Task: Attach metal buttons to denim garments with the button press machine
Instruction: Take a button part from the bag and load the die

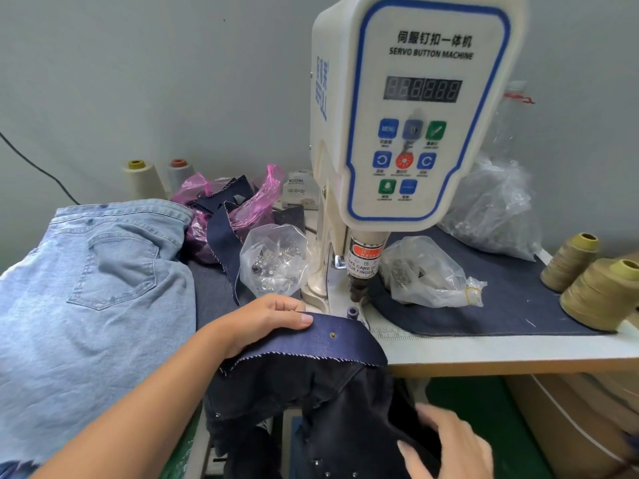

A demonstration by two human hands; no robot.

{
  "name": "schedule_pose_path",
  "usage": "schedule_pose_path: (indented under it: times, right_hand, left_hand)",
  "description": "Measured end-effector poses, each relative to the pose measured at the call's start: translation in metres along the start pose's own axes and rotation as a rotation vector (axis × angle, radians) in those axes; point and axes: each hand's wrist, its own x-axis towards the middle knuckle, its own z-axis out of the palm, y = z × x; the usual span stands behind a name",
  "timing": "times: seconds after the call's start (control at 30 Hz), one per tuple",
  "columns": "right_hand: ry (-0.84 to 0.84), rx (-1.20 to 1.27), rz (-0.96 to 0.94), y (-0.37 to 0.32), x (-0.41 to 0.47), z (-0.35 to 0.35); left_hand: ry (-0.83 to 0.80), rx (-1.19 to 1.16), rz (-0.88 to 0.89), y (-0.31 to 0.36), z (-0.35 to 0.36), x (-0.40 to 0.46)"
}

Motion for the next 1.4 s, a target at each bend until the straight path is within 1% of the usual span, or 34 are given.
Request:
schedule_pose_path:
  times: [0.03, 0.07, 0.13, 0.17, 0.27, 0.3, 0.37, 0.4, 0.47, 0.5, 0.53, 0.57, 0.6, 0.63, 0.67, 0.7, 0.73, 0.77, 0.8, 0.87, 0.93, 0.97, 1.03, 1.1, 1.13, 1.2, 1.27, 1.33, 1.4]
  right_hand:
    - [-0.009, 0.030, -0.039, 0.005, -0.005, 0.001]
    - [0.024, 0.101, -0.072, 0.010, -0.010, 0.002]
    - [0.082, 0.306, -0.025, 0.017, -0.018, 0.002]
    - [0.066, 0.450, 0.005, 0.017, -0.021, 0.004]
    - [-0.083, 0.904, -0.006, 0.002, -0.013, -0.015]
    - [-0.112, 1.014, -0.025, -0.004, -0.009, -0.024]
    - [-0.161, 1.168, -0.088, -0.017, 0.000, -0.040]
    - [-0.184, 1.197, -0.130, -0.025, 0.005, -0.047]
    - [-0.207, 1.168, -0.222, -0.042, 0.013, -0.056]
    - [-0.212, 1.133, -0.263, -0.050, 0.016, -0.058]
    - [-0.207, 1.102, -0.293, -0.057, 0.019, -0.058]
    - [-0.205, 1.081, -0.322, -0.064, 0.022, -0.058]
    - [-0.211, 1.068, -0.351, -0.070, 0.025, -0.057]
    - [-0.216, 1.061, -0.375, -0.076, 0.027, -0.057]
    - [-0.212, 1.057, -0.396, -0.080, 0.029, -0.058]
    - [-0.204, 1.053, -0.408, -0.084, 0.031, -0.059]
    - [-0.199, 1.052, -0.416, -0.085, 0.033, -0.060]
    - [-0.195, 1.052, -0.424, -0.086, 0.034, -0.061]
    - [-0.190, 1.055, -0.425, -0.086, 0.035, -0.061]
    - [-0.179, 1.069, -0.401, -0.087, 0.036, -0.061]
    - [-0.168, 1.095, -0.358, -0.089, 0.037, -0.060]
    - [-0.167, 1.105, -0.338, -0.090, 0.038, -0.060]
    - [-0.167, 1.115, -0.319, -0.094, 0.038, -0.057]
    - [-0.174, 1.096, -0.316, -0.096, 0.037, -0.056]
    - [-0.177, 1.083, -0.313, -0.097, 0.039, -0.056]
    - [-0.181, 1.061, -0.306, -0.095, 0.041, -0.056]
    - [-0.186, 1.034, -0.303, -0.094, 0.043, -0.057]
    - [-0.188, 1.010, -0.302, -0.092, 0.045, -0.057]
    - [-0.196, 1.002, -0.300, -0.090, 0.046, -0.057]
  left_hand:
    - [0.002, 0.013, 0.006, 0.004, -0.002, -0.002]
    - [0.008, 0.024, 0.012, 0.011, -0.003, -0.005]
    - [0.010, 0.034, 0.035, 0.020, -0.007, -0.011]
    - [0.016, 0.025, 0.045, 0.023, -0.012, -0.014]
    - [0.096, -0.044, 0.002, 0.032, -0.028, -0.030]
    - [0.081, -0.017, -0.020, 0.033, -0.036, -0.036]
    - [0.028, 0.181, -0.100, 0.038, -0.047, -0.049]
    - [-0.003, 0.312, -0.161, 0.040, -0.048, -0.053]
    - [-0.045, 0.583, -0.268, 0.036, -0.049, -0.057]
    - [-0.028, 0.679, -0.266, 0.031, -0.045, -0.058]
    - [0.034, 0.733, -0.210, 0.027, -0.038, -0.058]
    - [0.129, 0.744, -0.099, 0.025, -0.030, -0.058]
    - [0.205, 0.673, 0.047, 0.023, -0.022, -0.059]
    - [0.229, 0.583, 0.169, 0.026, -0.014, -0.060]
    - [0.206, 0.532, 0.265, 0.030, -0.007, -0.060]
    - [0.177, 0.535, 0.326, 0.035, -0.003, -0.057]
    - [0.186, 0.566, 0.360, 0.036, -0.003, -0.053]
    - [0.259, 0.597, 0.358, 0.035, -0.005, -0.047]
    - [0.393, 0.606, 0.342, 0.032, -0.012, -0.041]
    - [0.733, 0.568, 0.274, 0.028, -0.029, -0.027]
    - [1.006, 0.508, 0.167, 0.024, -0.052, -0.011]
    - [1.103, 0.473, 0.098, 0.022, -0.064, -0.003]
    - [1.229, 0.353, -0.066, 0.015, -0.086, 0.012]
    - [1.277, 0.179, -0.223, 0.008, -0.101, 0.027]
    - [1.263, 0.109, -0.288, 0.005, -0.107, 0.033]
    - [1.213, -0.041, -0.345, -0.001, -0.115, 0.043]
    - [1.211, -0.218, -0.309, -0.006, -0.118, 0.049]
    - [1.235, -0.368, -0.234, -0.007, -0.118, 0.052]
    - [1.252, -0.338, -0.154, -0.001, -0.117, 0.050]
